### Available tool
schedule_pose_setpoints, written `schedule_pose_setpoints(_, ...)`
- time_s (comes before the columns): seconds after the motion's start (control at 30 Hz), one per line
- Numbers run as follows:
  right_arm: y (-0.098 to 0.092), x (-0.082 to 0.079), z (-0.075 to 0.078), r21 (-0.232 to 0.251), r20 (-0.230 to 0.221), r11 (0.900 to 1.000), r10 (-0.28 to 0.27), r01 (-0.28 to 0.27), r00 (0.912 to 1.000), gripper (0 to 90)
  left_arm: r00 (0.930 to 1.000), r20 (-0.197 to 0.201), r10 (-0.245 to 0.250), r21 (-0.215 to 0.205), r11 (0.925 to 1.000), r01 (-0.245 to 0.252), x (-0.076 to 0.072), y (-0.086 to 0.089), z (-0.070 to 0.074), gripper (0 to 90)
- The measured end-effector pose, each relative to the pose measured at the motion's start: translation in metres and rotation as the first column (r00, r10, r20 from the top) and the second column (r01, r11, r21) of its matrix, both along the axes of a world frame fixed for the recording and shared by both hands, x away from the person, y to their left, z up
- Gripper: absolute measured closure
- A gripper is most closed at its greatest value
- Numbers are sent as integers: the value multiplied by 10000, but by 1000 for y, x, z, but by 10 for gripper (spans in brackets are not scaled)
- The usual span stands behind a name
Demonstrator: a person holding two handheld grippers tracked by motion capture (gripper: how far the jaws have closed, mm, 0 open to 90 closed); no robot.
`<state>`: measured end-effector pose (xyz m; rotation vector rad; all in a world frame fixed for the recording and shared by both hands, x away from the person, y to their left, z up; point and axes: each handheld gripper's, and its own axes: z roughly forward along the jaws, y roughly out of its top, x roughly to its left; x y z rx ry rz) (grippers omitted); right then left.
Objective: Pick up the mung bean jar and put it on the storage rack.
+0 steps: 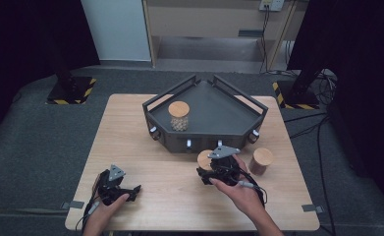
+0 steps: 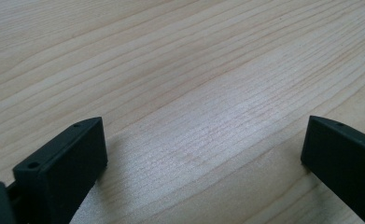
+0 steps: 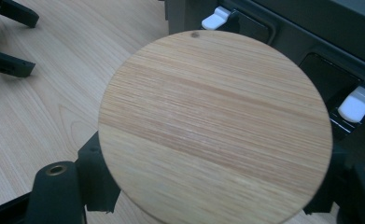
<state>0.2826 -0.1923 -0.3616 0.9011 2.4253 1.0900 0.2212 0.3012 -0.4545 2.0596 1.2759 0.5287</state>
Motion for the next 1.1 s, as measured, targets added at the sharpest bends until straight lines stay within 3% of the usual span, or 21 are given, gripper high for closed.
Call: schedule_pose_setpoints(1.1, 2, 6, 22, 10, 144, 10000, -76, 76, 9999, 255, 10000, 0, 1, 0, 10000, -1, 0, 0, 0, 0)
